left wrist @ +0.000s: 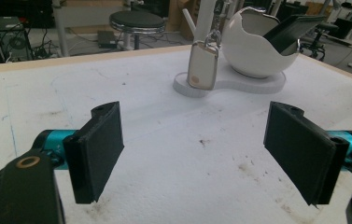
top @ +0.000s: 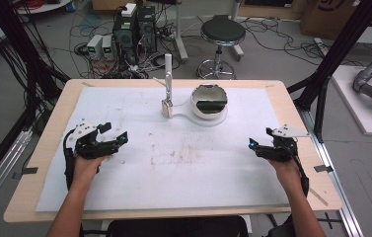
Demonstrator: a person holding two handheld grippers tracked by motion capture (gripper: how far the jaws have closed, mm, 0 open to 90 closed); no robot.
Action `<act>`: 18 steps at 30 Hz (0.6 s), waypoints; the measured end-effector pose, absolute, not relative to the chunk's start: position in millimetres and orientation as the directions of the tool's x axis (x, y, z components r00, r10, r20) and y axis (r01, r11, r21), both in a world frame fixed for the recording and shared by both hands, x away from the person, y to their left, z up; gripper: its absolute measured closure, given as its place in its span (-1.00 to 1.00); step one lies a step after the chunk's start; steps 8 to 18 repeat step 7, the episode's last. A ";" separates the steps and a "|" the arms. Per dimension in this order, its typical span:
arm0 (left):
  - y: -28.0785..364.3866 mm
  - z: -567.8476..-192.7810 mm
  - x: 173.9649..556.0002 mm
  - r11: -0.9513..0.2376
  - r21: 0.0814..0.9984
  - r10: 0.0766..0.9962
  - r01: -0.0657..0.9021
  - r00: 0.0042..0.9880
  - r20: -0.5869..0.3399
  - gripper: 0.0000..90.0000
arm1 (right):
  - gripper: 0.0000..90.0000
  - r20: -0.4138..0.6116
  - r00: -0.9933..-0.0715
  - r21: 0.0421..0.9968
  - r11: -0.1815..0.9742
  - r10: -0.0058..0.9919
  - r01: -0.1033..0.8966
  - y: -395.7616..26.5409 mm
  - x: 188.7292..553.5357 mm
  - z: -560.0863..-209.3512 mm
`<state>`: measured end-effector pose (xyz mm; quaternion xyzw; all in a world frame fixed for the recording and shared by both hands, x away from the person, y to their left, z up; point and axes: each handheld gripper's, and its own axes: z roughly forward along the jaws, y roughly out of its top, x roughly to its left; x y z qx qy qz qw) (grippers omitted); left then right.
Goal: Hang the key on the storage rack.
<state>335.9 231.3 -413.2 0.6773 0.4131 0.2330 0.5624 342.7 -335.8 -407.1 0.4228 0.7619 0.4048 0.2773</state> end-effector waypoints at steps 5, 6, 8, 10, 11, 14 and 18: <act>230.0 -413.1 337.7 -0.030 0.954 0.826 0.298 0.545 -0.144 -0.57 | -0.52 -0.083 -0.481 0.852 0.313 0.872 0.420 -336.0 343.5 -407.1; 230.0 -413.0 338.0 -0.029 0.954 0.825 0.300 0.545 -0.146 -0.57 | -0.52 -0.081 -0.482 0.854 0.310 0.873 0.417 -336.7 343.9 -407.0; 229.9 -413.1 338.1 -0.027 0.954 0.825 0.300 0.545 -0.148 -0.57 | -0.52 -0.081 -0.480 0.855 0.308 0.873 0.416 -337.0 344.1 -407.1; 229.9 -413.1 338.1 -0.027 0.954 0.825 0.300 0.545 -0.148 -0.57 | -0.52 -0.081 -0.480 0.855 0.308 0.873 0.416 -337.0 344.1 -407.1; 229.9 -413.1 338.1 -0.027 0.954 0.825 0.300 0.545 -0.148 -0.57 | -0.52 -0.081 -0.480 0.855 0.308 0.873 0.416 -337.0 344.1 -407.1; 229.9 -413.1 338.1 -0.027 0.954 0.825 0.300 0.545 -0.148 -0.57 | -0.52 -0.081 -0.480 0.855 0.308 0.873 0.416 -337.0 344.1 -407.1; 229.9 -413.1 338.1 -0.027 0.954 0.825 0.300 0.545 -0.148 -0.57 | -0.52 -0.081 -0.480 0.855 0.308 0.873 0.416 -337.0 344.1 -407.1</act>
